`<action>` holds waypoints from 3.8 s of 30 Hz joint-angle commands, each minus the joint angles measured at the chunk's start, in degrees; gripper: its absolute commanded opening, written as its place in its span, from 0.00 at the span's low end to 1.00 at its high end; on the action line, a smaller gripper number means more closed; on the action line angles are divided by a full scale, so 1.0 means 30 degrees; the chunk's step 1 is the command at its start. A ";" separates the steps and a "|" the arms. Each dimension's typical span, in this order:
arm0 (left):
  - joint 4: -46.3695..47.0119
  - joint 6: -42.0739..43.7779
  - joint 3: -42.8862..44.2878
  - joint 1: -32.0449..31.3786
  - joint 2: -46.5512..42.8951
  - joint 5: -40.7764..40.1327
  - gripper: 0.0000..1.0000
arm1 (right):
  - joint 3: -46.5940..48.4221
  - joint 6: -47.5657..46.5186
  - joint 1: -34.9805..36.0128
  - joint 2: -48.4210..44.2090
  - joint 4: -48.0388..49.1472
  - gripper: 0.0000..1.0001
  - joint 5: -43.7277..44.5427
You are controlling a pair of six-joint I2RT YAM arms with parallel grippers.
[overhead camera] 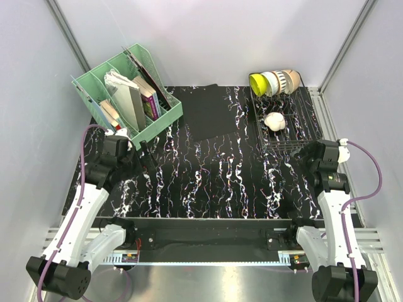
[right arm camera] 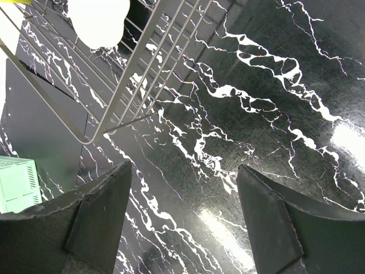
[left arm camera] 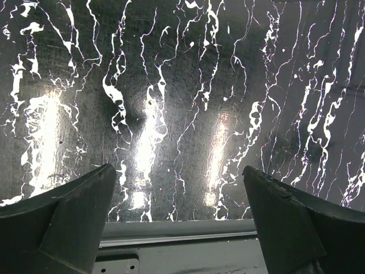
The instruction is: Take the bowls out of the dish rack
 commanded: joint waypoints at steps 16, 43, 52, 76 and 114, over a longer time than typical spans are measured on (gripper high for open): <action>0.0823 0.0125 0.0071 -0.0093 -0.0379 0.0372 0.99 | 0.8081 -0.1920 -0.0841 0.9584 -0.0970 0.90 0.2516; 0.0941 0.0154 -0.0603 -0.0094 -0.0143 0.0197 0.98 | 1.0083 -0.0455 -0.1048 1.6738 -0.1409 0.77 0.0287; 0.0970 0.0154 -0.0632 -0.0093 -0.0203 0.0167 0.98 | 0.7829 -0.0162 -0.1048 1.5276 -0.0853 0.36 0.0431; 0.0853 0.0417 -0.0281 -0.0093 -0.0789 0.0227 0.98 | 0.2406 0.2825 -0.1048 0.6283 -0.2668 0.00 0.2043; 0.0677 0.0505 0.0335 -0.0093 -0.0144 -0.0126 0.97 | 0.3989 -0.4235 -0.1077 0.0568 -0.2347 0.00 0.2922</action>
